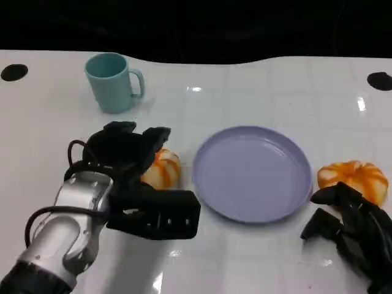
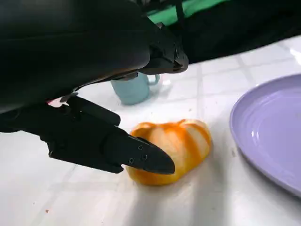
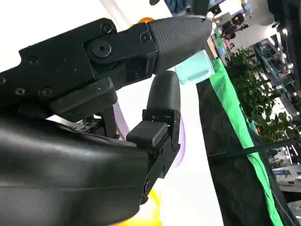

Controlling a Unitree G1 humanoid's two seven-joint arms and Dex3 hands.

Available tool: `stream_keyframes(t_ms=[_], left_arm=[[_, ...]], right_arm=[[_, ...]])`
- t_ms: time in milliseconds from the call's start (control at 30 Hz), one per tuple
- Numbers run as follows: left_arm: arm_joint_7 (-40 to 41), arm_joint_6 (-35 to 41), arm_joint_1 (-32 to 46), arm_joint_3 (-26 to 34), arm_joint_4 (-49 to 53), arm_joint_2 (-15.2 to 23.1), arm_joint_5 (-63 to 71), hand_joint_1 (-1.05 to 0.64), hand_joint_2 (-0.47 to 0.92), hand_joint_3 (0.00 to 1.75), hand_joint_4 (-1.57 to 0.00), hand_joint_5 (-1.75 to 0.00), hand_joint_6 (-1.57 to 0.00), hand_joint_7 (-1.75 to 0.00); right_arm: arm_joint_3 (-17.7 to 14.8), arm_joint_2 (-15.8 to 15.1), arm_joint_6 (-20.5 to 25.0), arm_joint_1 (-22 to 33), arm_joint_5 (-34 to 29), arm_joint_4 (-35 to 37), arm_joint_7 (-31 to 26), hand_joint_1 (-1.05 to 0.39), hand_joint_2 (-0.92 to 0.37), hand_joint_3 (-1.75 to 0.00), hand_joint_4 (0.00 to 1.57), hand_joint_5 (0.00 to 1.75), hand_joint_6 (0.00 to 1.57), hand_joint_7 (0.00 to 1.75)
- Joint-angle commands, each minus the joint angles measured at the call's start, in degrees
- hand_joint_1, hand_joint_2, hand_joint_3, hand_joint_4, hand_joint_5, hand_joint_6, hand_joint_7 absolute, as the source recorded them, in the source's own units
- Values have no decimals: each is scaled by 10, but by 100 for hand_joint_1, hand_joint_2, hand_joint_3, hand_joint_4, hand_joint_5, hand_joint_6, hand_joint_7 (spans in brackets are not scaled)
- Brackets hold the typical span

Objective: Grasp the bread from the table and place it into the plate.

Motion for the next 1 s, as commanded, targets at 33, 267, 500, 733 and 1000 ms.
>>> stream_keyframes(t_ms=[33,267,500,733,1000], left_arm=[[9,1,-31,-11,57,0,-18,-56,87,0,-12,-7,-19,-1],[34,-15,-105,-41,228,-29,-48,-56,83,0,-16,-7,-23,-1],[80,-38,-154,-66,358,-55,-70,-55,83,0,-18,-7,-24,-1],[196,-106,-186,-64,481,-78,-109,-41,89,2,-26,-9,-33,-3],[346,-190,-186,-47,522,-71,-149,-22,91,43,-85,-154,-63,-149]], right_arm=[[-1,-6,8,12,0,-6,-6,-56,-92,-22,66,157,64,116],[-1,-2,27,23,4,-30,-13,-53,-92,-21,65,157,66,116],[-3,-3,43,25,9,-38,-11,-53,-92,-19,64,158,66,118],[-2,-3,56,31,10,-52,-14,-54,-92,-16,62,158,65,117],[-1,-2,64,34,13,-60,-17,-53,-92,-16,63,159,66,118]])
